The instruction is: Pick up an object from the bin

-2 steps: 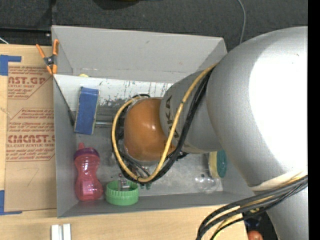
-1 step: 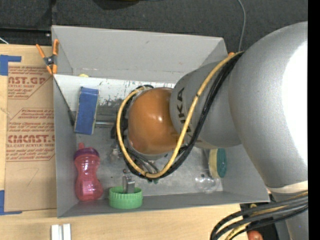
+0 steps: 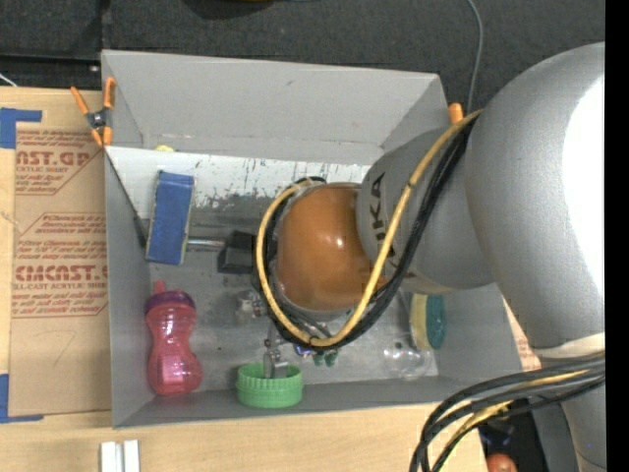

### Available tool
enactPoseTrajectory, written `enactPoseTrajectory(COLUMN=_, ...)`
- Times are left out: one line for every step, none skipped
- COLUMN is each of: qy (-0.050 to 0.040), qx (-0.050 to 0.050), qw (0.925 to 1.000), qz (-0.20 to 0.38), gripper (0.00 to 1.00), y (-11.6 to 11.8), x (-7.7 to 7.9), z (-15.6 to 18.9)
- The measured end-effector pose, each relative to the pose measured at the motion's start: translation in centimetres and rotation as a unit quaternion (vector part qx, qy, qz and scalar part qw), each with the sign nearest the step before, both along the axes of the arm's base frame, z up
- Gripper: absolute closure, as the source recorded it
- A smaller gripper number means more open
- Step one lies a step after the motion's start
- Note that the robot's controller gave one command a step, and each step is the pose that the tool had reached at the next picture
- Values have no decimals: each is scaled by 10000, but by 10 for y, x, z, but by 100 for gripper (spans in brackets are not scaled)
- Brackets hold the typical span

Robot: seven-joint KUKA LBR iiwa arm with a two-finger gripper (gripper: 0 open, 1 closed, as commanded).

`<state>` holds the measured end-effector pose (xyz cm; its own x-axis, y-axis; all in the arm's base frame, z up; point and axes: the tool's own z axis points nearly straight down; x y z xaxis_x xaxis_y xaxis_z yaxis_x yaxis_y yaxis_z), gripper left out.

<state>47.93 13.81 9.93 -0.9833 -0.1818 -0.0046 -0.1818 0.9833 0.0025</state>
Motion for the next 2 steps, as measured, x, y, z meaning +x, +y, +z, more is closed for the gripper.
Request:
enactPoseTrajectory(qy=-113, qx=27, qw=9976, qz=683, gripper=0, y=14, x=6, z=-27)
enactPoseTrajectory(qy=-10, qx=10, qw=9999, qz=-109, gripper=100, y=9, x=4, z=-29)
